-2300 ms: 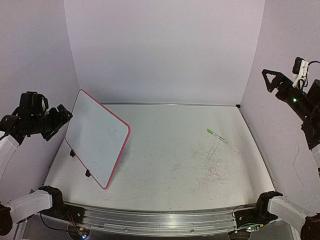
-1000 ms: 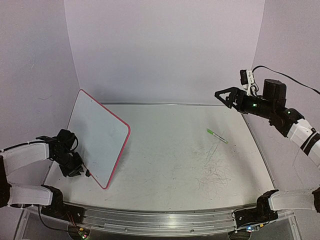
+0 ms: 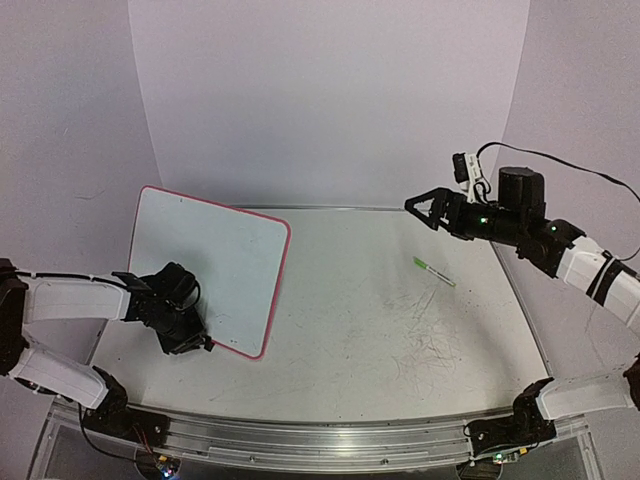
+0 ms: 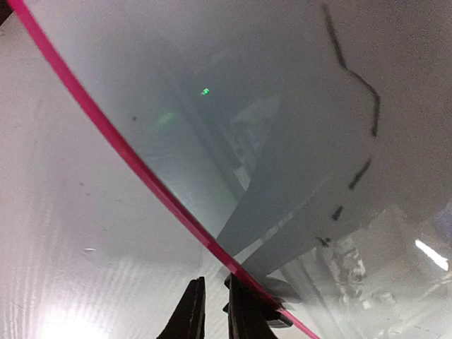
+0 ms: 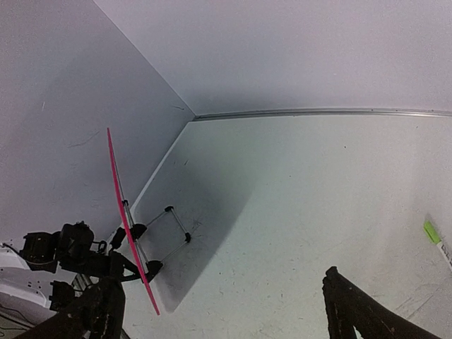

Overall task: Write a sentence on the whiteboard
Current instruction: Move the whiteboard to the center of the board.

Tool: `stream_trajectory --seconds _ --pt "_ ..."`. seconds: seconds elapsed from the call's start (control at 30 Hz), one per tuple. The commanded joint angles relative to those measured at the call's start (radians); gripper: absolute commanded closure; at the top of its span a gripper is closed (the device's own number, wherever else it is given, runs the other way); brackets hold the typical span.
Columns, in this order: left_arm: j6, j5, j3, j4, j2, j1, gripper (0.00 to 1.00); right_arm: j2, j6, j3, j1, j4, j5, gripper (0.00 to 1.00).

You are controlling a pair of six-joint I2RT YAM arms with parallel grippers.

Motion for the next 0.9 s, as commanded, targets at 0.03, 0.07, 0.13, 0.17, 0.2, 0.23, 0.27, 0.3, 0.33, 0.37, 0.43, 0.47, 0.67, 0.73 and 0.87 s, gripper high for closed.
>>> stream_trajectory --seconds 0.03,0.07,0.13,0.17,0.2,0.23,0.27,0.3,0.33,0.37,0.43,0.47,0.67,0.73,0.87 --pt "-0.035 0.005 0.11 0.116 0.099 -0.101 0.86 0.024 0.035 0.034 0.045 0.027 0.096 0.02" --pt "-0.036 -0.003 0.124 0.122 0.119 -0.119 0.86 0.029 0.039 0.038 0.054 0.019 0.114 0.02" --pt "-0.037 -0.013 0.157 0.127 0.154 -0.151 0.86 0.041 0.045 0.044 0.08 0.007 0.164 0.02" --pt "-0.038 -0.027 0.17 0.129 0.168 -0.164 0.86 0.048 0.046 0.048 0.094 -0.001 0.189 0.02" --pt "-0.038 -0.039 0.183 0.13 0.178 -0.175 0.86 0.055 0.047 0.053 0.109 -0.009 0.215 0.02" --pt "-0.039 -0.048 0.191 0.13 0.187 -0.184 0.86 0.063 0.049 0.058 0.122 -0.017 0.237 0.02" --pt "-0.04 -0.052 0.193 0.132 0.192 -0.189 0.86 0.07 0.051 0.062 0.133 -0.022 0.251 0.02" --pt "-0.042 -0.055 0.192 0.134 0.193 -0.192 0.86 0.079 0.052 0.066 0.144 -0.027 0.26 0.02" --pt "-0.043 -0.058 0.19 0.135 0.192 -0.193 0.86 0.089 0.053 0.07 0.155 -0.03 0.266 0.02" --pt "-0.045 -0.059 0.187 0.136 0.189 -0.193 0.86 0.097 0.056 0.073 0.168 -0.032 0.268 0.02" --pt "-0.05 -0.061 0.172 0.141 0.176 -0.193 0.85 0.115 0.064 0.077 0.192 -0.032 0.275 0.02" --pt "-0.051 -0.061 0.165 0.146 0.166 -0.193 0.85 0.124 0.067 0.082 0.208 -0.032 0.285 0.02" --pt "-0.048 -0.076 0.094 0.15 0.059 -0.196 0.76 0.202 0.12 0.131 0.34 -0.041 0.385 0.02" --pt "-0.051 -0.077 0.058 0.15 0.014 -0.196 0.71 0.231 0.155 0.148 0.394 -0.042 0.421 0.02" --pt "-0.047 -0.083 -0.004 0.129 -0.106 -0.196 0.66 0.314 0.222 0.201 0.523 -0.043 0.497 0.02"
